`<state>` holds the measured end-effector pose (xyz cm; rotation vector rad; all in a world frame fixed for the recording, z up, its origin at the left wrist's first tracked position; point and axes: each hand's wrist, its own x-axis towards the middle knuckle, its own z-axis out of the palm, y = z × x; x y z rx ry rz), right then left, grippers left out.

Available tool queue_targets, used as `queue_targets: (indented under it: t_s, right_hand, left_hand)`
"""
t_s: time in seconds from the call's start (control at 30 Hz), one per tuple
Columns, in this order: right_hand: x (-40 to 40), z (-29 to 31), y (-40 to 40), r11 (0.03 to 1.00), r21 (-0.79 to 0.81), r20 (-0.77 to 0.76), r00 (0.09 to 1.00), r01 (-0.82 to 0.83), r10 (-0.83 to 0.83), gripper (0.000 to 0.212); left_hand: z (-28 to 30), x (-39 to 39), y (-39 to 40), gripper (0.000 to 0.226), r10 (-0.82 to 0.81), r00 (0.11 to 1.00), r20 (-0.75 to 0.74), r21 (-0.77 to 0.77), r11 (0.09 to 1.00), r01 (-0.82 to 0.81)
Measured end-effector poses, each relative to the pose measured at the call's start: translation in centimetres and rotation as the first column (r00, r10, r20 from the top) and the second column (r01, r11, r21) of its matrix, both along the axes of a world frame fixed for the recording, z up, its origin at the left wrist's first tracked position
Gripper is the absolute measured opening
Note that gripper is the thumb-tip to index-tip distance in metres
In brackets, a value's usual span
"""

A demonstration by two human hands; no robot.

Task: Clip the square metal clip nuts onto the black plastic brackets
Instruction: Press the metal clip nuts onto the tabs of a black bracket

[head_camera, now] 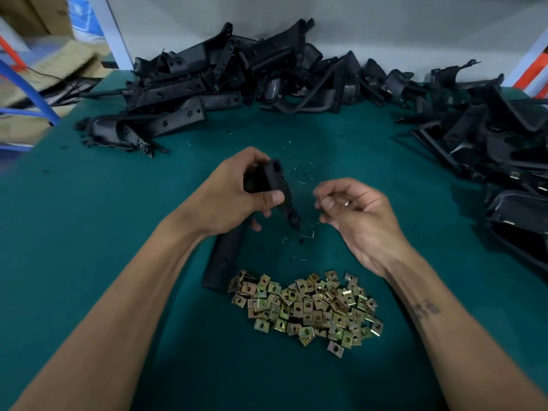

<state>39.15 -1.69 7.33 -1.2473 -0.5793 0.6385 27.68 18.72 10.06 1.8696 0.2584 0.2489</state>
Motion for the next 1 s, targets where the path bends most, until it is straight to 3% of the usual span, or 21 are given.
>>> queue_targets:
  t_s: [0.1, 0.27, 0.43, 0.63, 0.83, 1.0]
  right_hand:
    - [0.6, 0.1, -0.2, 0.995, 0.092, -0.14, 0.989, -0.041, 0.054, 0.019]
    - [1.1, 0.1, -0.2, 0.99, 0.101, -0.166, 0.979, -0.103, 0.119, 0.017]
    - [1.4, 0.0, 1.0, 0.993, 0.085, -0.158, 0.983, -0.082, 0.095, 0.014]
    - [1.1, -0.3, 2.2, 0.995, 0.016, -0.067, 0.993, -0.1, 0.101, 0.027]
    - [1.1, -0.2, 1.7, 0.98, 0.044, -0.114, 0.973, -0.196, 0.2, 0.017]
    - [0.4, -0.1, 1.9, 0.975, 0.049, -0.14, 0.965, -0.217, 0.222, 0.008]
  left_hand:
    - [-1.2, 0.4, -0.3, 0.028, -0.062, 0.997, 0.038, -0.173, 0.983, 0.068]
    - [-2.5, 0.5, 0.3, 0.041, -0.144, 0.98, 0.138, -0.399, 0.898, 0.188]
    - [-2.9, 0.9, 0.6, 0.048, -0.243, 0.952, 0.188, -0.458, 0.835, 0.304]
    - [-3.0, 1.4, 0.7, 0.063, -0.267, 0.945, 0.189, -0.503, 0.8, 0.327]
    - [-2.8, 1.3, 0.5, 0.041, -0.238, 0.959, 0.155, -0.488, 0.825, 0.284]
    - [-2.6, 1.2, 0.3, 0.04, -0.231, 0.963, 0.141, -0.467, 0.842, 0.27]
